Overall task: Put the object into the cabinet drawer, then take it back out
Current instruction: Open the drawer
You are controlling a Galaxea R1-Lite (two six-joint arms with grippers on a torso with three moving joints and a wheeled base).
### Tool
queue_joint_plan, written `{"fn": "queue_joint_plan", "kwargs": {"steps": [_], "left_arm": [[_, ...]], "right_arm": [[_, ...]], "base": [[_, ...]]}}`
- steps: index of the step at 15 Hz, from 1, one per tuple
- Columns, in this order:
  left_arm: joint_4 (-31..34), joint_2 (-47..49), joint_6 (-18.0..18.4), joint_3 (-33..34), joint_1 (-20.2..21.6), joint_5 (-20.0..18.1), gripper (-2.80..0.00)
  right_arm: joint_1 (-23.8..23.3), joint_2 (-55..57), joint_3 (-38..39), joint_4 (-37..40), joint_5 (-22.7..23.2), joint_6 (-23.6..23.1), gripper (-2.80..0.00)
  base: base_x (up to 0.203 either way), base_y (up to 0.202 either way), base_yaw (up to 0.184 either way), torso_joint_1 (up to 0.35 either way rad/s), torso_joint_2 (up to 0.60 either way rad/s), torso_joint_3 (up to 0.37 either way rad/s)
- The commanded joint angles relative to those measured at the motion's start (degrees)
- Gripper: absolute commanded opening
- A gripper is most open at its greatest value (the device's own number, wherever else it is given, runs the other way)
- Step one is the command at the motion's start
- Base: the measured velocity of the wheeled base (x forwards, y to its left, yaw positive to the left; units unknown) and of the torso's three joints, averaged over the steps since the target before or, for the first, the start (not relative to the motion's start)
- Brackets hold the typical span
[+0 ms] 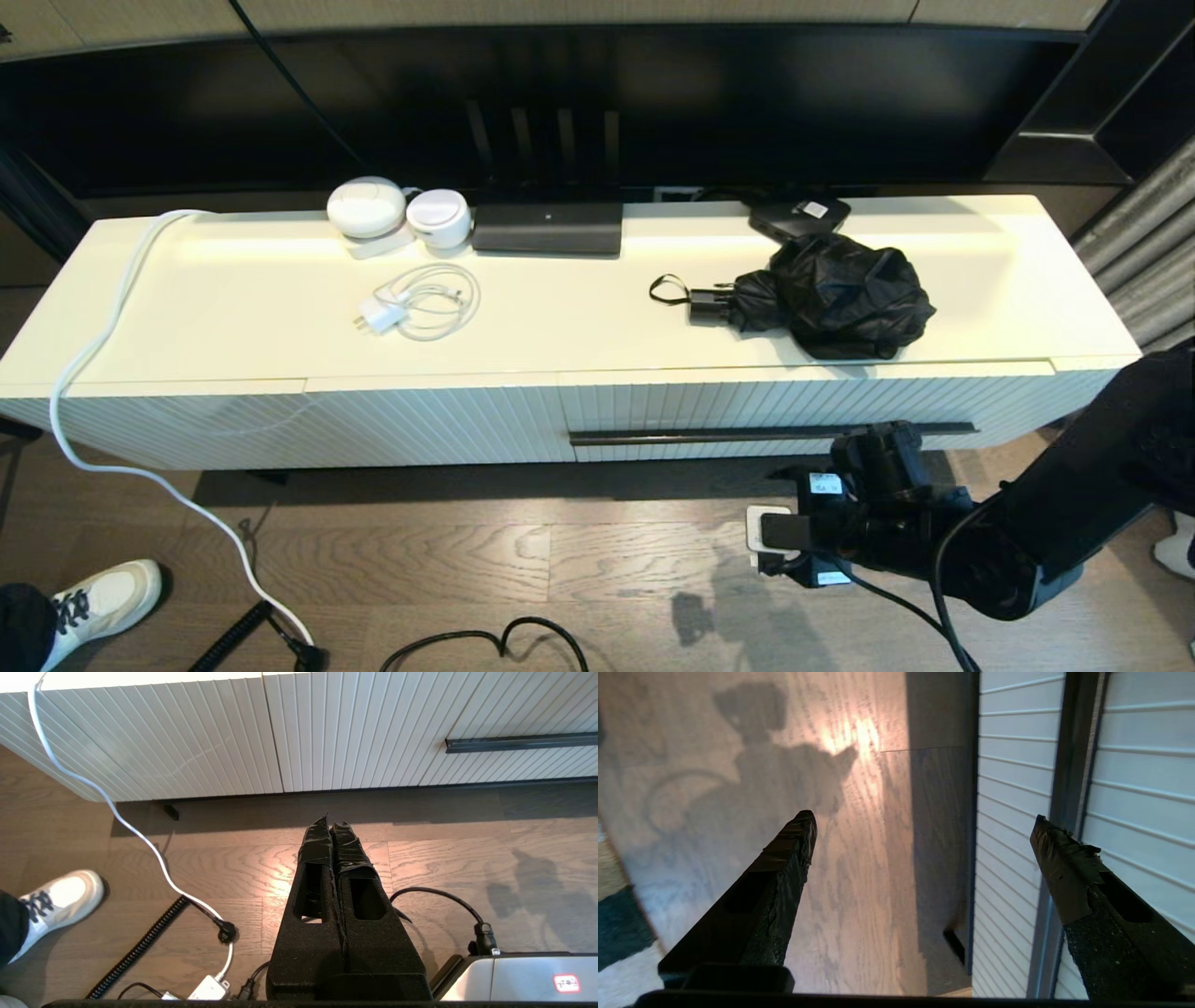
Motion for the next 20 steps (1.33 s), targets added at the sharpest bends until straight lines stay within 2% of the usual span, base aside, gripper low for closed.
{"fn": "queue_joint_plan", "kwargs": {"steps": [1,3,6,20], "left_arm": [[-0.02,0.09,0.01,0.09,-0.02,0.0,-2.8],[-0.02,0.09,0.01,0.09,0.05,0.0,-2.8],[-0.02,0.09,0.01,0.09,-0.02,0.0,-2.8],[-0.02,0.09,0.01,0.09,0.04,0.0,-2.8]], "right_arm": [[-0.22,1.9,-1.05,-1.43,0.01,-0.44,0.0],[-0.66,3.1,-1.76,-3.37,-0.06,-0.62,0.0],[-2.2,3.55,-2.77,-3.88,-0.07,-4.07,0.0],[-3.15,10.22,-11.26,-3.87,-0.07,-4.07,0.0]], "base": [[0.0,0.0,0.0,0.0,0.0,0.0],[0.0,0.0,0.0,0.0,0.0,0.0],[0.0,0.0,0.0,0.0,0.0,0.0],[0.0,0.0,0.0,0.0,0.0,0.0]]}}
